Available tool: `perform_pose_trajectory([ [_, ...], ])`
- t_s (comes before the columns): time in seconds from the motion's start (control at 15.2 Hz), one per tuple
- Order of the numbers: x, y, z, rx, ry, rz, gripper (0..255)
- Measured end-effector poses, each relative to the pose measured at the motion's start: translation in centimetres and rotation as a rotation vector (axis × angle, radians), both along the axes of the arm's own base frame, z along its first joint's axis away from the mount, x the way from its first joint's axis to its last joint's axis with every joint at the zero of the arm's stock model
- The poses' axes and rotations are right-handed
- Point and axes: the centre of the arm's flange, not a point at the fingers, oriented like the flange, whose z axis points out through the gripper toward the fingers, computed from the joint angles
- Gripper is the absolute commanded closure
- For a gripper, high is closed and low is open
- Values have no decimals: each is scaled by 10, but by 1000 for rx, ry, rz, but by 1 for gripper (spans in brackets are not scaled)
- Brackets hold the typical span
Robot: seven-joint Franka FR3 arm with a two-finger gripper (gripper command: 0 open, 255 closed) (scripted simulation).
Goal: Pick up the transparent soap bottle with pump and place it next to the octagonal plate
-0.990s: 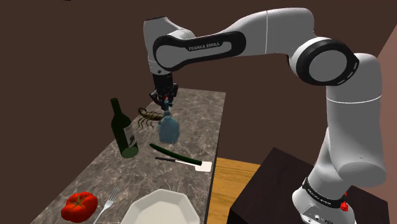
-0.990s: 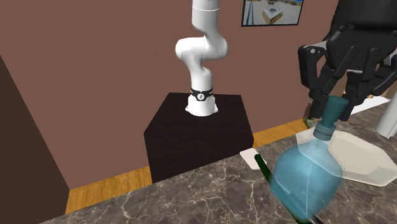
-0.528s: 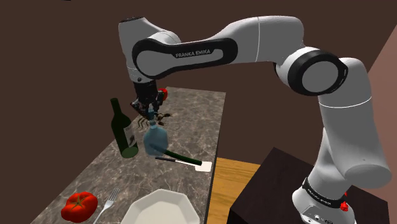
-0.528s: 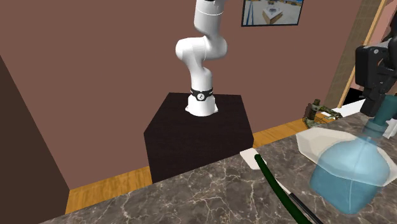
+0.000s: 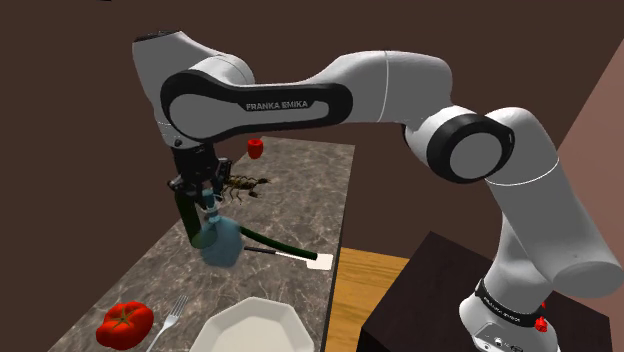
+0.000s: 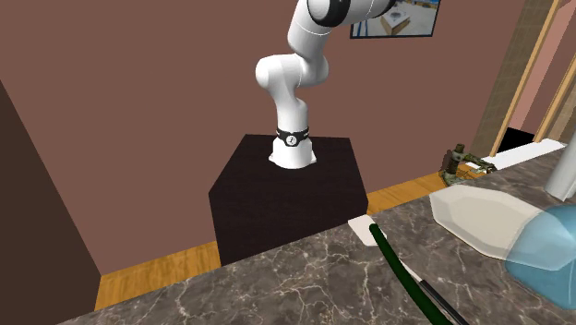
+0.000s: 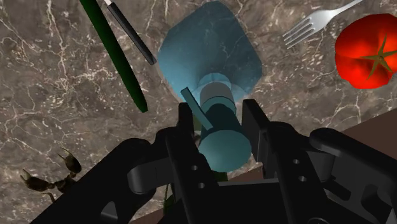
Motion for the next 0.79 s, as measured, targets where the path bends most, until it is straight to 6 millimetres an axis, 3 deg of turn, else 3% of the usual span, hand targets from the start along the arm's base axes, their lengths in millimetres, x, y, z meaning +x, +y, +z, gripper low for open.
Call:
perform_pose_trajectory([
  [0.79,0,3,-62,0,0,-1,255],
])
